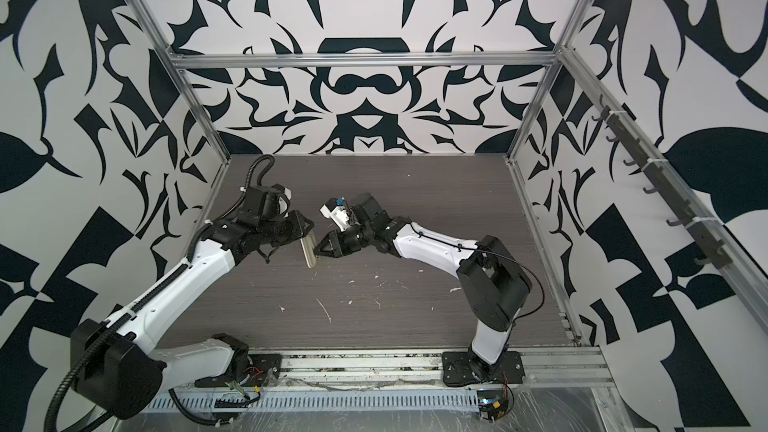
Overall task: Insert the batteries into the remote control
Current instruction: 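Pull the battery cover off the white remote with the right gripper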
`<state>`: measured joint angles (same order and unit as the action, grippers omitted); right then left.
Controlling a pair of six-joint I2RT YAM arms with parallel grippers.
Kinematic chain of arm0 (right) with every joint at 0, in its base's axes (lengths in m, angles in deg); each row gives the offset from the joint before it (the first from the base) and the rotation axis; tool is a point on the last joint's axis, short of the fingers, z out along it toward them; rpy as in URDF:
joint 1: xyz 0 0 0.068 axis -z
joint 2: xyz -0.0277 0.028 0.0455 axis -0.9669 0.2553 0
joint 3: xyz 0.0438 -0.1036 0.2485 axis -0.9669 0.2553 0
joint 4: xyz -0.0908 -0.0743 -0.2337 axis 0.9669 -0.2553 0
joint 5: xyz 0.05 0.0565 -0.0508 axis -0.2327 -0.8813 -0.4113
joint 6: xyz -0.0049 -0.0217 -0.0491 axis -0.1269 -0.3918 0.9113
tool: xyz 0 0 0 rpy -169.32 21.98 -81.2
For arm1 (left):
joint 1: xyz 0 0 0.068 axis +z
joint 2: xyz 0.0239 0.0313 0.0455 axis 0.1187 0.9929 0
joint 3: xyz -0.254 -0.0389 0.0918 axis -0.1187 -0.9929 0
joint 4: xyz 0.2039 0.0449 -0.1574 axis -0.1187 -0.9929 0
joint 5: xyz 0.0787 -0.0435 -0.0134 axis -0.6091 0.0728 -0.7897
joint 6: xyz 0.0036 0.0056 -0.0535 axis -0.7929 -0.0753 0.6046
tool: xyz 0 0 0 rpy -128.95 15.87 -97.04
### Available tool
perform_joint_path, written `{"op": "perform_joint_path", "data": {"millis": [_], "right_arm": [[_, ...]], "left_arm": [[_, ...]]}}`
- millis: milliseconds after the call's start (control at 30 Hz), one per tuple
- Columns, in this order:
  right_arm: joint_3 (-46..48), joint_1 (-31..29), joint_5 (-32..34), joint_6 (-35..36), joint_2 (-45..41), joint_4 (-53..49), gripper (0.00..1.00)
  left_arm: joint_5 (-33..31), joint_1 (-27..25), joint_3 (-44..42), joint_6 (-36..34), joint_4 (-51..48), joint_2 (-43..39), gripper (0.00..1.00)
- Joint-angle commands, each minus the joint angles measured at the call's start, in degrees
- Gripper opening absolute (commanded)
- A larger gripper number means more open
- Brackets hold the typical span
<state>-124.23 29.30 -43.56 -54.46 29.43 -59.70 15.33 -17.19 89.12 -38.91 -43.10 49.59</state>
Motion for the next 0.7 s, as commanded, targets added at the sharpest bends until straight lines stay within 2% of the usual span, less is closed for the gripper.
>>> {"op": "perform_joint_path", "data": {"millis": [0,667], "right_arm": [[-2.7,-0.4,-1.3,1.0,-0.6,1.1,0.17],[-2.5,-0.4,-0.6,2.5,-1.4,-0.6,0.17]], "left_arm": [[-1.6,0.2,1.2,-0.9,-0.6,0.5,0.00],[-3.5,0.4,0.8,-1.0,-0.9,0.1,0.00]]}}
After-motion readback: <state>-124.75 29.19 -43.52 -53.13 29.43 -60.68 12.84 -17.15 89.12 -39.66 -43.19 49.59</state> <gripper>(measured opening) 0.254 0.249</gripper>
